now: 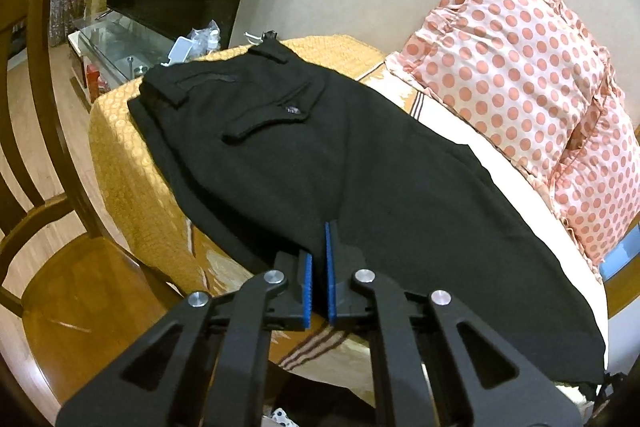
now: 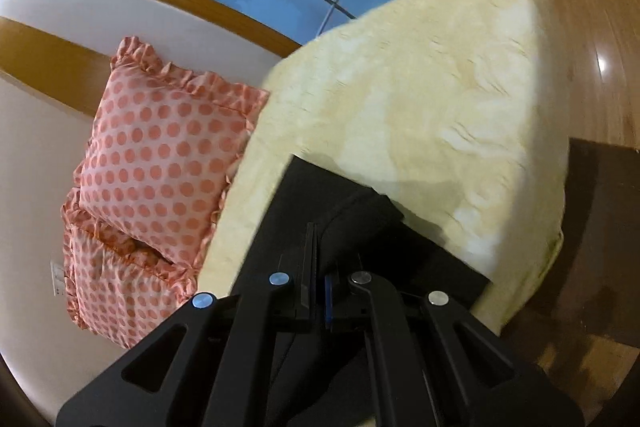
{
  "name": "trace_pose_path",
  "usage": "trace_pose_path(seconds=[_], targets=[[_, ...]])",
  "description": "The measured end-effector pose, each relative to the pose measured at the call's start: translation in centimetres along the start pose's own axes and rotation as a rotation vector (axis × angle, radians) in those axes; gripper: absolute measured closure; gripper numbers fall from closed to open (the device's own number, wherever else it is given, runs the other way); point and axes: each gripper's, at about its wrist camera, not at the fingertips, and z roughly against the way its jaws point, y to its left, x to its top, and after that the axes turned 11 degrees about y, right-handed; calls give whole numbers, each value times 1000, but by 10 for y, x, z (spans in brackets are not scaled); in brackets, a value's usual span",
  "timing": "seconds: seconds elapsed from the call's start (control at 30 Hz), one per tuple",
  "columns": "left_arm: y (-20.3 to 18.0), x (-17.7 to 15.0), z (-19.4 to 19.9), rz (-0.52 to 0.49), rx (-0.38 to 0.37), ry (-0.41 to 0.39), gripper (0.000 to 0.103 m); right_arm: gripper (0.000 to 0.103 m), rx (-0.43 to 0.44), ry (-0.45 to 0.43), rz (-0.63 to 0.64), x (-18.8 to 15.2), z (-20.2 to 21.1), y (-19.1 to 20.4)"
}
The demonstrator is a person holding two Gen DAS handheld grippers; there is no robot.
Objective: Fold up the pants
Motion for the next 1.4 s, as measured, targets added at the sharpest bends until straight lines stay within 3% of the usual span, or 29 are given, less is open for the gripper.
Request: trace_pose_path(seconds=[0.4, 0.5, 0.57, 0.63, 0.67, 0.7, 0.77, 0.83, 1.1, 1.4], targets=[[2, -5, -7, -34, 29, 4, 96, 101, -77, -3, 38, -15, 5, -8], [-3, -9, -2, -74, 41, -2, 86, 97, -125, -16, 79, -16, 9, -1], [-8, -15, 5, -122, 49, -26, 63, 86, -157, -35, 99, -16, 20, 3], [-17, -23, 16, -188, 81, -76, 53, 38, -181, -97, 123, -16, 36, 5], [-22, -27, 20, -218, 90, -96, 49, 28, -206, -148, 140, -17, 46, 7], [-27, -31, 24, -246, 91, -114, 47, 26, -241, -197, 158, -18, 54, 8], [-40, -37, 31, -296, 45, -137, 41, 29, -272, -220, 172, -17, 58, 5], [-57, -41, 33, -342, -5, -146, 34, 37, -260, -185, 145, -14, 54, -3], [-116, -53, -2, -473, -88, -80, 28, 53, -223, -107, 106, -31, 35, -18], [-132, -66, -35, -502, -113, 2, 25, 55, -327, -168, 286, -59, 26, 13]])
